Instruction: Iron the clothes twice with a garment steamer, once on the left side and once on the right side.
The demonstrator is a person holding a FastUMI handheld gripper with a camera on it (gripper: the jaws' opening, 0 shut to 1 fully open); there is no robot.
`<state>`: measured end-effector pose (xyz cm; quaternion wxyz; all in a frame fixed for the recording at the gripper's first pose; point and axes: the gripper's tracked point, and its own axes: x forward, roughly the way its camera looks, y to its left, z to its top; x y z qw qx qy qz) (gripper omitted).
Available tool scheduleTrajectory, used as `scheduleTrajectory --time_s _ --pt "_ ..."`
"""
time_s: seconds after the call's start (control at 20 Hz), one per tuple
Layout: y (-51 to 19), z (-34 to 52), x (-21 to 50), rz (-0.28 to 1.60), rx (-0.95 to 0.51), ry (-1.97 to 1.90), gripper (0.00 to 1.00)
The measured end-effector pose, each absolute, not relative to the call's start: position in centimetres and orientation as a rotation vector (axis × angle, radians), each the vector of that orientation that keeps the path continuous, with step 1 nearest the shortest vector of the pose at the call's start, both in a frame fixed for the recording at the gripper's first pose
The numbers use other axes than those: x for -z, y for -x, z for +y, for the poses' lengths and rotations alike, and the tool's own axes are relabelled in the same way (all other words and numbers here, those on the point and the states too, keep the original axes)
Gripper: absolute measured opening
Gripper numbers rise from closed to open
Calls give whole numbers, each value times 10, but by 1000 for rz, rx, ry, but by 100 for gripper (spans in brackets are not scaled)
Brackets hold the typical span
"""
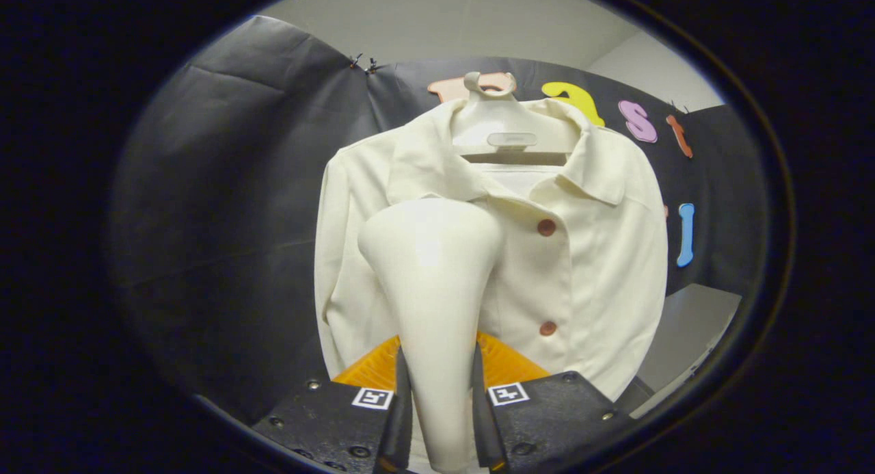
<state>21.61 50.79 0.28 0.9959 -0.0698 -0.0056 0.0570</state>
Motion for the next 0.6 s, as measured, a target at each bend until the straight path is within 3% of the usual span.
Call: scheduleTrajectory --time_s 0.6 --pt "-228 495 52 90 -92 187 37"
